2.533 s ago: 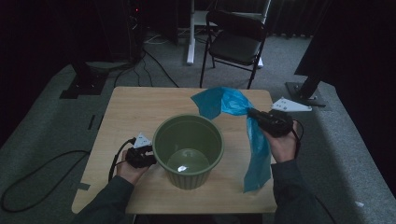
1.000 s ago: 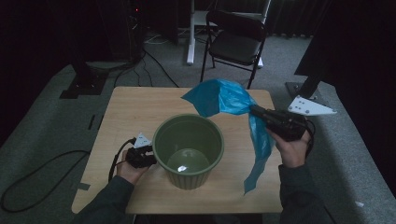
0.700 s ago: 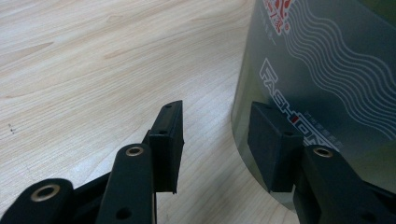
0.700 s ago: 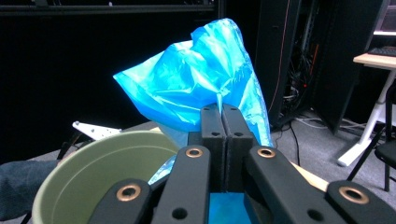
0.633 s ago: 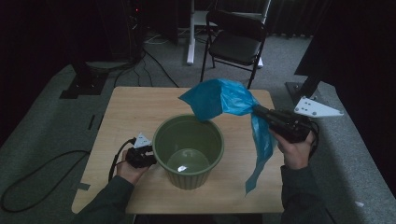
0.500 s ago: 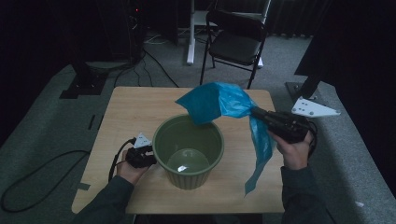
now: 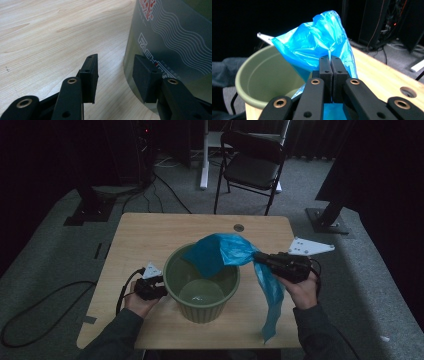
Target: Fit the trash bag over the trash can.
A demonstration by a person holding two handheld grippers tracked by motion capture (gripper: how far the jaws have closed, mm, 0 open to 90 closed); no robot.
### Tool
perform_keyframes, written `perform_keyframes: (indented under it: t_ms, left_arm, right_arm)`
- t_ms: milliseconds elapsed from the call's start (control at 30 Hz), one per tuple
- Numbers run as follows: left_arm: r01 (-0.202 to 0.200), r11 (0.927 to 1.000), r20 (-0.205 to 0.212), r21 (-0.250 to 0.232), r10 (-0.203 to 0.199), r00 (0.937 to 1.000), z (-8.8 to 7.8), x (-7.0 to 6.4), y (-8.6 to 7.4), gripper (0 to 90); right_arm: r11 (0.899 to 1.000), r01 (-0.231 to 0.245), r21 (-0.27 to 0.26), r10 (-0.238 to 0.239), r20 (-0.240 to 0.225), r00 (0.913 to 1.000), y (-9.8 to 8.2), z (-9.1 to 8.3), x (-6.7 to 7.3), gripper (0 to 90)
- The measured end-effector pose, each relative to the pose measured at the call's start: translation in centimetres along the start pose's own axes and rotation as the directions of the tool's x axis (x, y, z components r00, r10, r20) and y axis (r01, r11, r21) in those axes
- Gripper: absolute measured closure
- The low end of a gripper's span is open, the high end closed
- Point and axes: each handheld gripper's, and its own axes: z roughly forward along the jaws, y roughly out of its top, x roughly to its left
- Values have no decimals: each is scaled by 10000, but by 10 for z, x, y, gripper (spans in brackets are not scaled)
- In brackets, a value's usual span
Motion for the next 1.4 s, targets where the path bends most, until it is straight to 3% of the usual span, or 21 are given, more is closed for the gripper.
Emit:
perform_keyframes:
  t_ms: [467, 633, 900, 1000, 1133, 1200, 1267, 1400]
  left_arm:
    - [33, 10000, 29, 41, -33, 10000, -4, -2, -1, 565]
    - [-41, 10000, -28, 81, 41, 10000, -5, -7, -1, 569]
    - [188, 9998, 11, 87, -188, 9998, -7, -9, -2, 581]
    - [251, 9997, -3, 65, -251, 9997, -6, -9, -2, 581]
    - [279, 9996, -6, 53, -279, 9996, -5, -9, -2, 580]
    - [290, 9996, -5, 55, -290, 9996, -5, -9, -1, 578]
    - [266, 9996, -2, 57, -266, 9996, -5, -9, -1, 577]
    - [289, 9996, 52, 34, -289, 9996, -7, -8, -1, 570]
  right_arm:
    - [9933, 30, 1151, 29, -511, 9987, -20, 35, 2, 889]
    - [9858, 213, 1663, -80, -805, 9967, -21, 54, 6, 888]
    - [9830, 150, 1828, 35, -1006, 9949, -23, 63, 3, 886]
    - [9759, 467, 2132, -265, -967, 9950, -20, 66, 4, 885]
    - [9730, 494, 2254, -285, -949, 9951, -19, 68, 3, 885]
    - [9729, 266, 2297, 8, -1186, 9929, -19, 68, 0, 837]
    - [9749, 274, 2208, -8, -1193, 9929, -19, 68, 2, 721]
    - [9824, 343, 1836, -149, -1061, 9942, -16, 59, 5, 588]
